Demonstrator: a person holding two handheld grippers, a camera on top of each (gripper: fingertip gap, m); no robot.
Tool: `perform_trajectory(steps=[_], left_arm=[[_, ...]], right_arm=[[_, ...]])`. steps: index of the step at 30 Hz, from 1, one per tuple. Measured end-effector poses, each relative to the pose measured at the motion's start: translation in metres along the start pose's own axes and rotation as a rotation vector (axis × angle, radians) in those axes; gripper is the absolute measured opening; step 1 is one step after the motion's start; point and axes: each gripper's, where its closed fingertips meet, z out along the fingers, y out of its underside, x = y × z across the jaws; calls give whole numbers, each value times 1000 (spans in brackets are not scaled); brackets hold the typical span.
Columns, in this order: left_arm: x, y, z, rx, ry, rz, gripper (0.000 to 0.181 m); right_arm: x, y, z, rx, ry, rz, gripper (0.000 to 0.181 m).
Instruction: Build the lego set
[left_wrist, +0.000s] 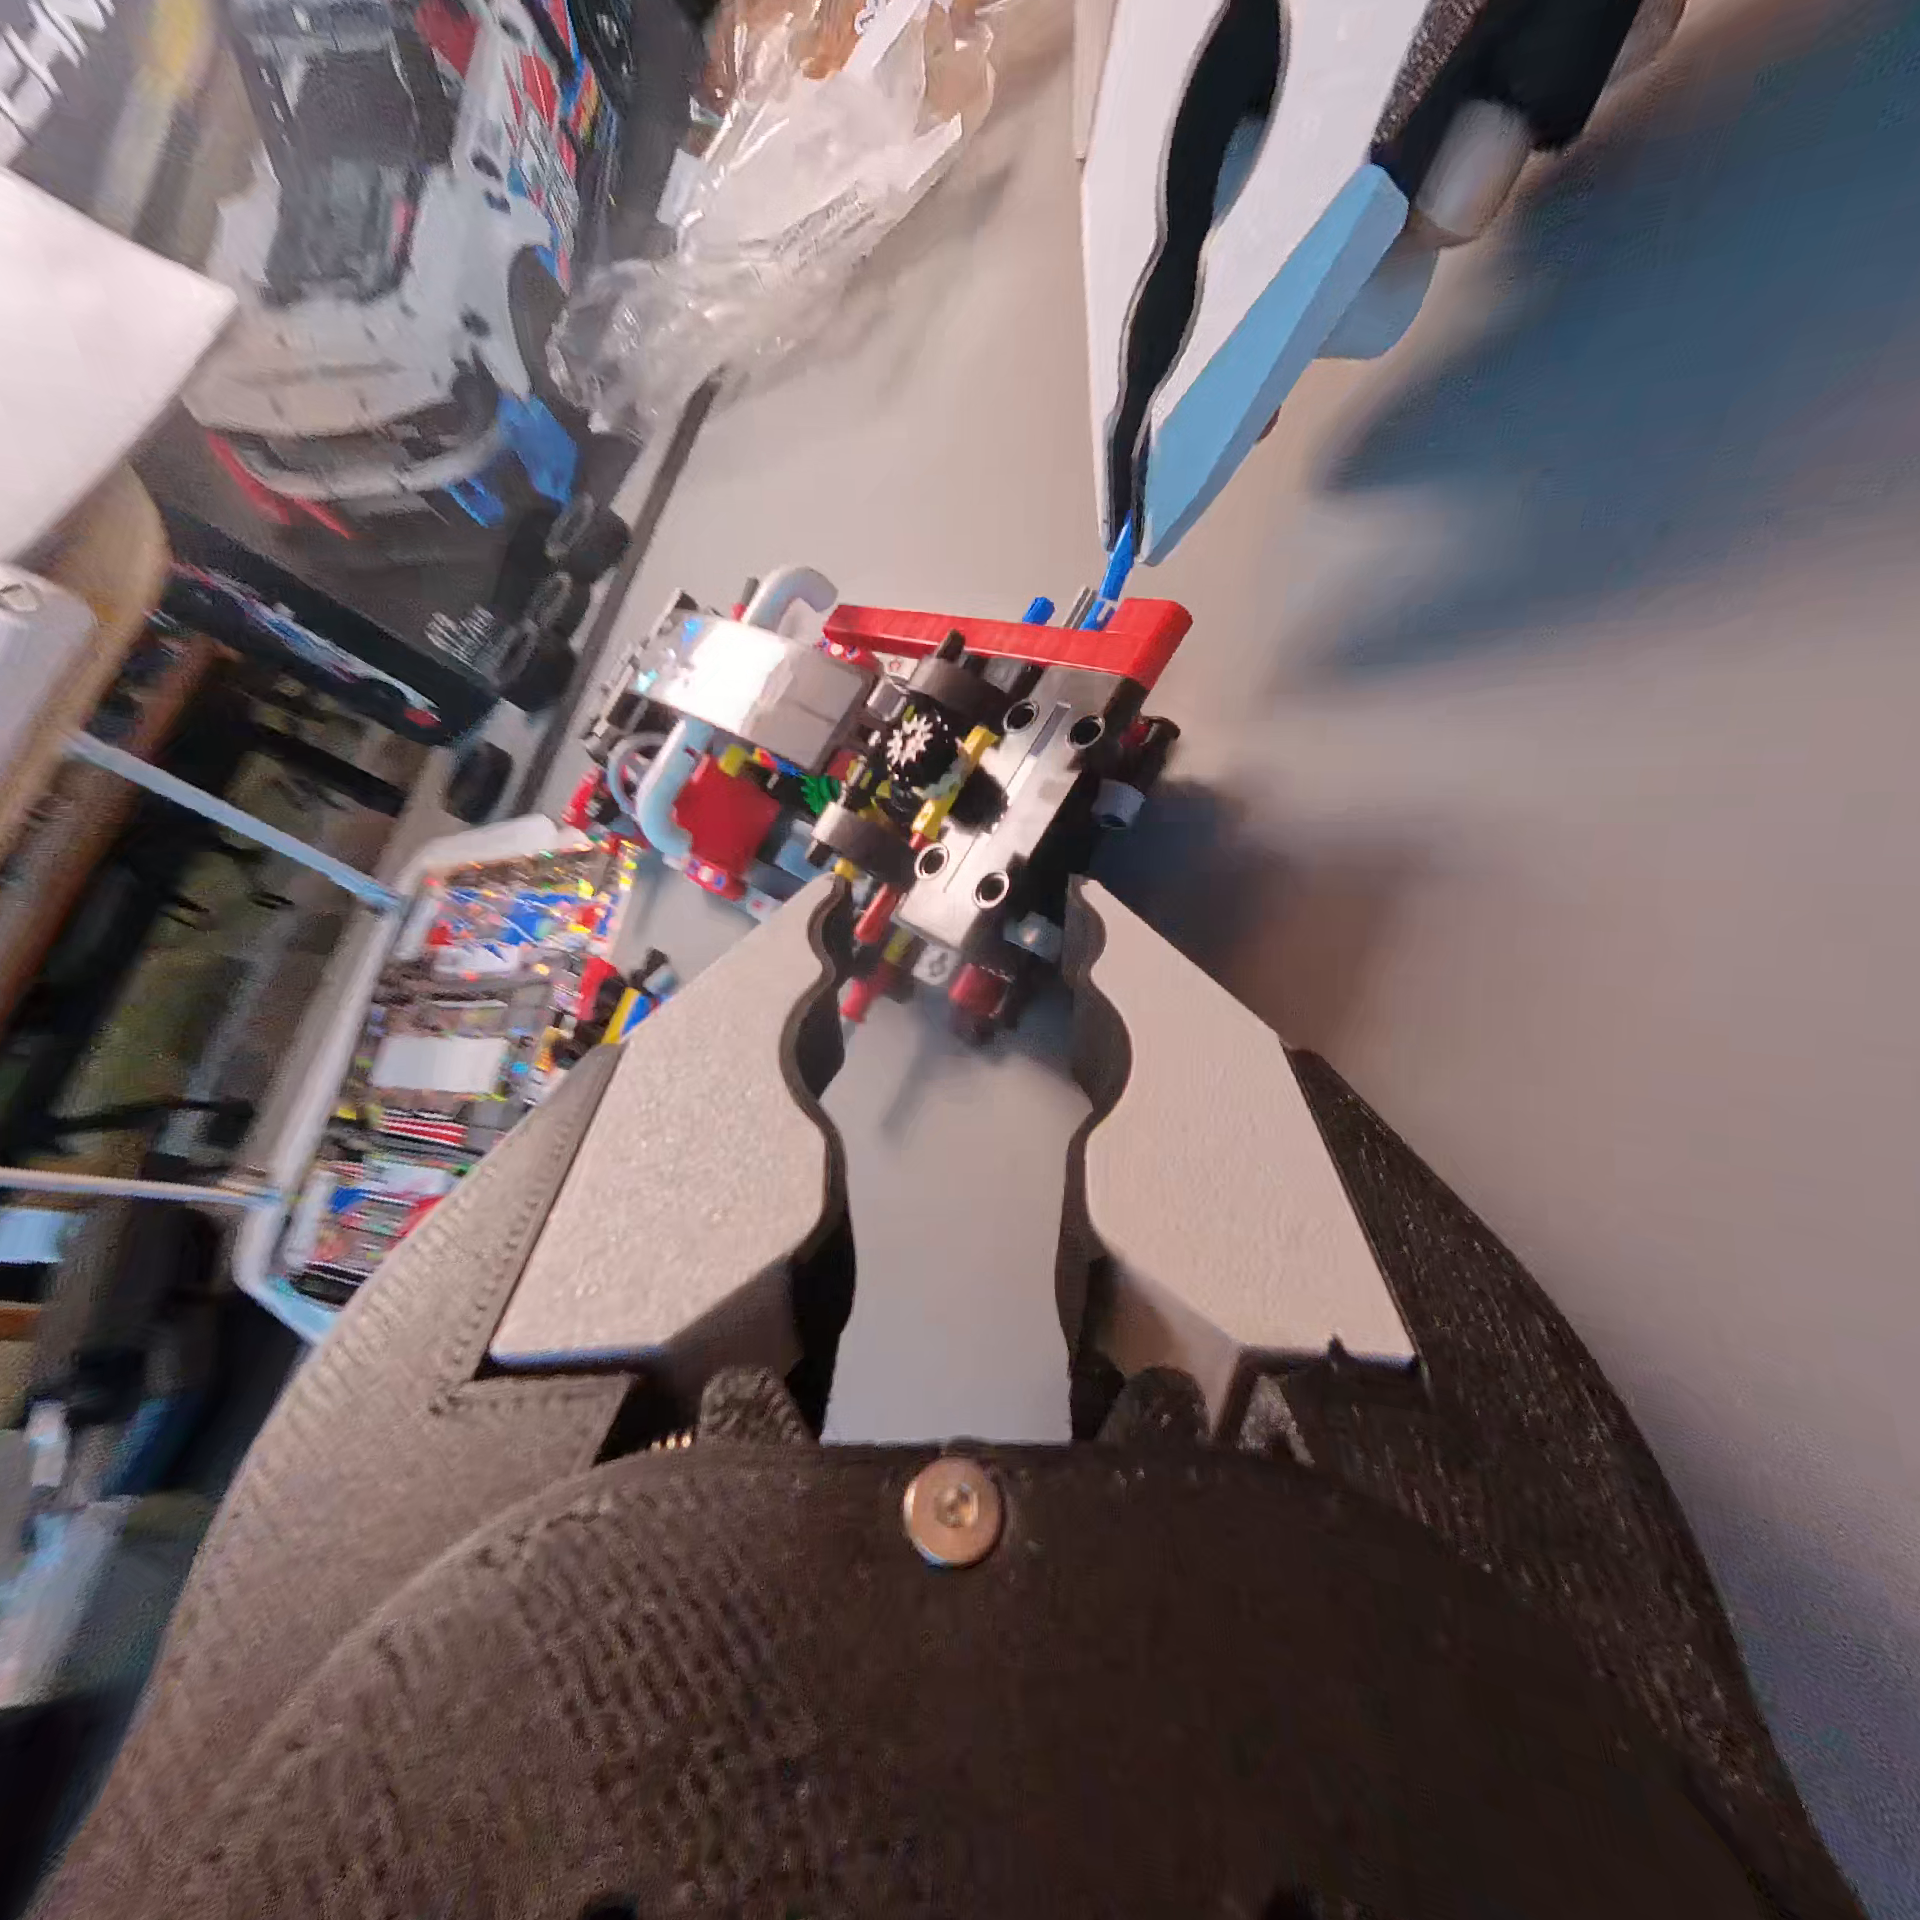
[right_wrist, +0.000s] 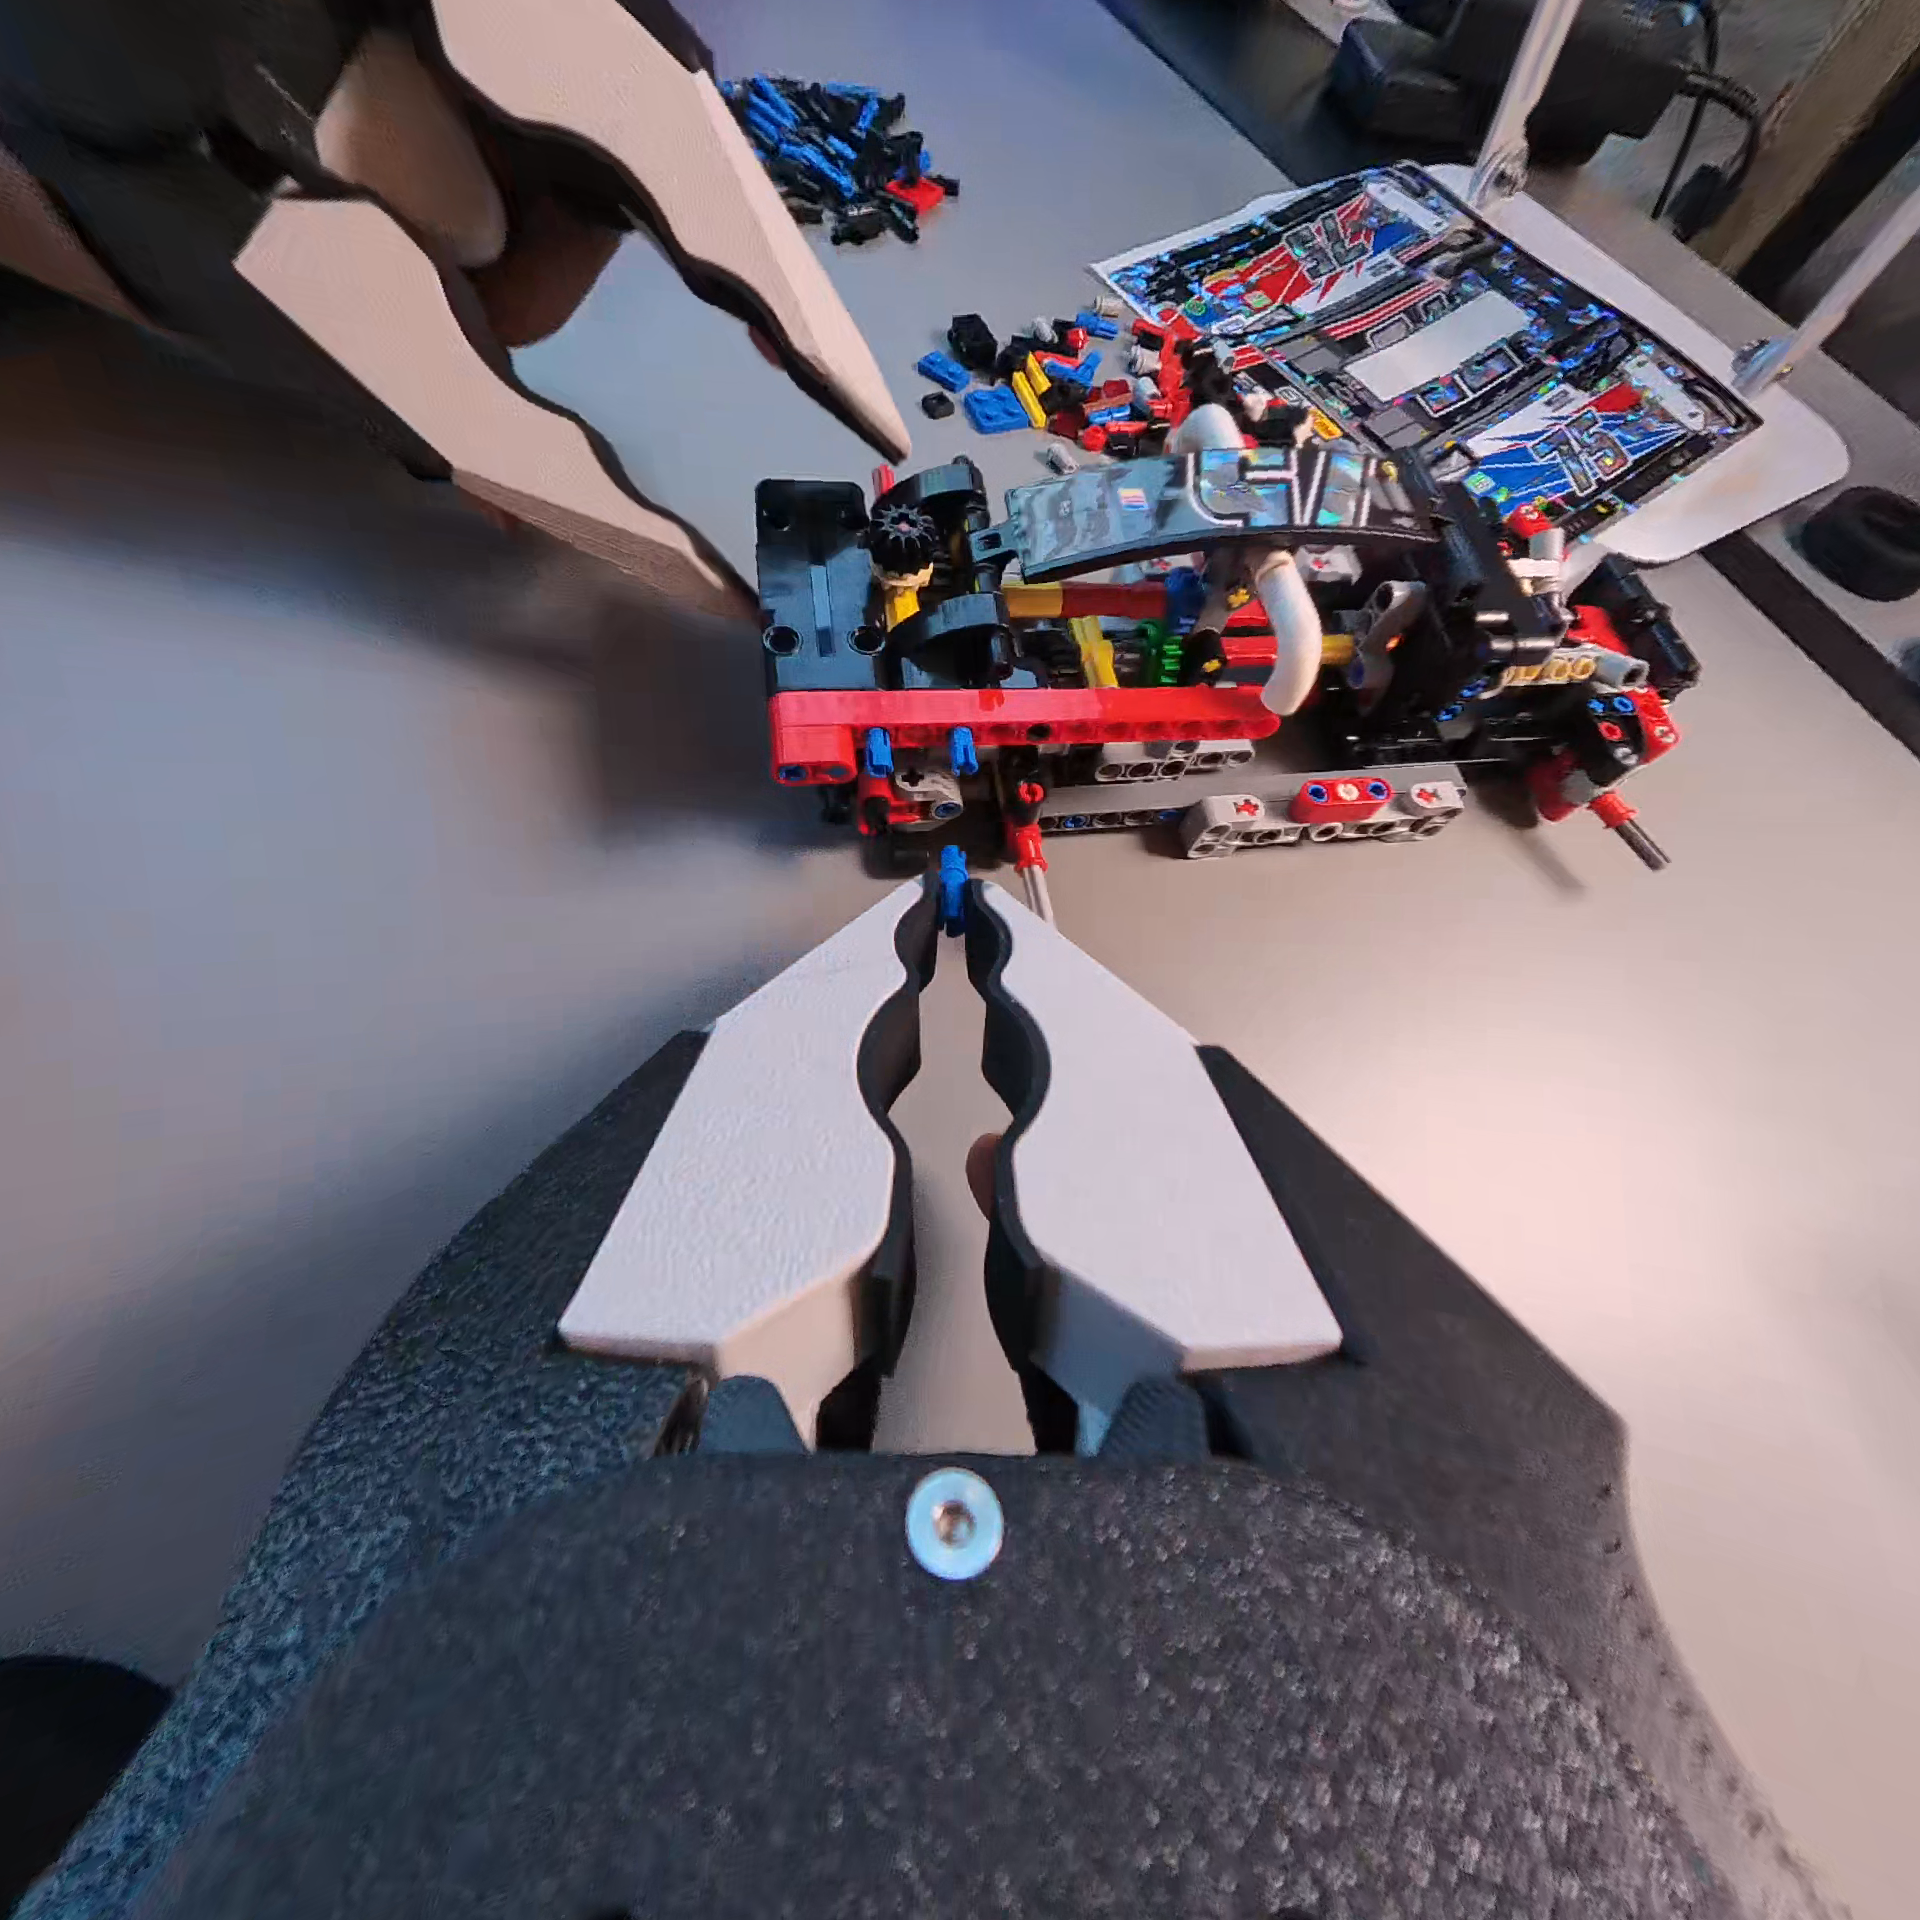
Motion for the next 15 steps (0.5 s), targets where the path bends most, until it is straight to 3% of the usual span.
perform_trajectory(steps=[2, 5, 11, 15], left_arm=[[-2, -4, 2, 5, -76, 160, 35], [-1, 0, 5, -29, -131, 260, 24], [-6, 4, 9, -68, -192, 340, 16], [-8, 2, 8, -57, -196, 299, 15]], right_arm=[[-1, -1, 6, -9, 7, -3, 2], [-5, -2, 10, 0, -13, 12, 2], [-7, -5, 16, 17, 2, 6, 2], [-5, -2, 17, 3, 15, 10, 2]])
